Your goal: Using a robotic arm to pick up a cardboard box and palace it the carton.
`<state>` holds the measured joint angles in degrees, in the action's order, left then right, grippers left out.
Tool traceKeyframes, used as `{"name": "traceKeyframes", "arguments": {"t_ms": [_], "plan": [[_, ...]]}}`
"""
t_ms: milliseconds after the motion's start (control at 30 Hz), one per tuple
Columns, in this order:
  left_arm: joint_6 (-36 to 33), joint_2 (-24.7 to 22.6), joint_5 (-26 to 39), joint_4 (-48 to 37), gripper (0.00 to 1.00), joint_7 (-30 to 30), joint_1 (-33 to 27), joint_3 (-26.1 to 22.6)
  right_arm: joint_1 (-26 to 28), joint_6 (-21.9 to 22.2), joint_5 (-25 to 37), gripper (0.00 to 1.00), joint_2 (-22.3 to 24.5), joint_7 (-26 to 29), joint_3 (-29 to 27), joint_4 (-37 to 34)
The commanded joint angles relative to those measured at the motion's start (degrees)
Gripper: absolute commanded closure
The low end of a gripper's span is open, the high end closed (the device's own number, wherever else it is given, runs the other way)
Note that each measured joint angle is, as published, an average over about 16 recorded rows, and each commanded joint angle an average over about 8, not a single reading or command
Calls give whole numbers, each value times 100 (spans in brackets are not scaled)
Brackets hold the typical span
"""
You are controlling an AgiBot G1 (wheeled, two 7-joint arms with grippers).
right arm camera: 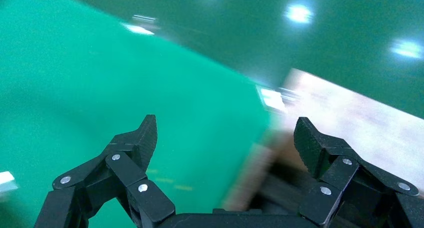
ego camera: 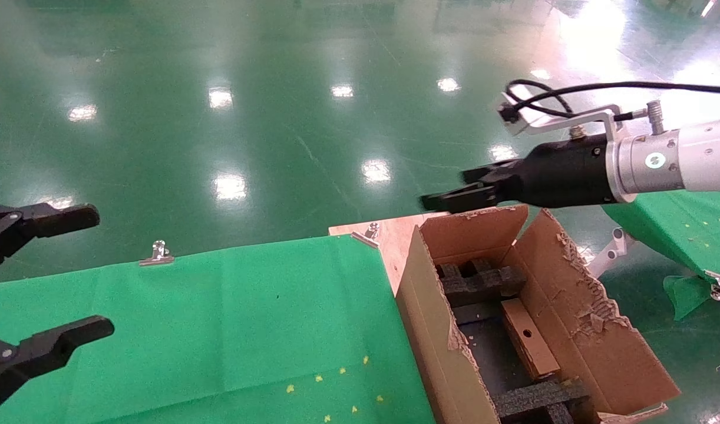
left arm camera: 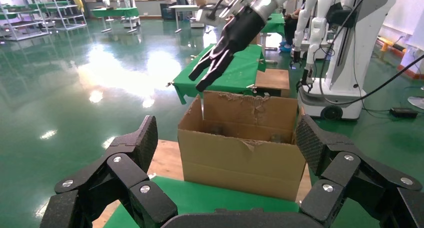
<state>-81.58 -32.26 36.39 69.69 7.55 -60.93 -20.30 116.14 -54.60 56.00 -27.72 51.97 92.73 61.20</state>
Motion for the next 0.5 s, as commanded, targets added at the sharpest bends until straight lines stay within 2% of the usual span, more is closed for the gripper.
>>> {"name": "traceKeyframes", "arguments": {"t_ms": [33, 200, 367, 500], "plan": [[0, 0, 0, 0, 0, 0, 0, 0, 25, -227, -406, 0, 92, -228, -169, 205], [2, 1, 0, 0, 0, 0, 1, 0, 23, -439, -701, 0, 137, -318, -272, 318], [1, 1, 0, 0, 0, 0, 1, 0, -28, -360, -557, 0, 104, -285, -261, 232], [1, 1, 0, 0, 0, 0, 1, 0, -209, -440, -570, 0, 72, -406, -504, 263]]}}
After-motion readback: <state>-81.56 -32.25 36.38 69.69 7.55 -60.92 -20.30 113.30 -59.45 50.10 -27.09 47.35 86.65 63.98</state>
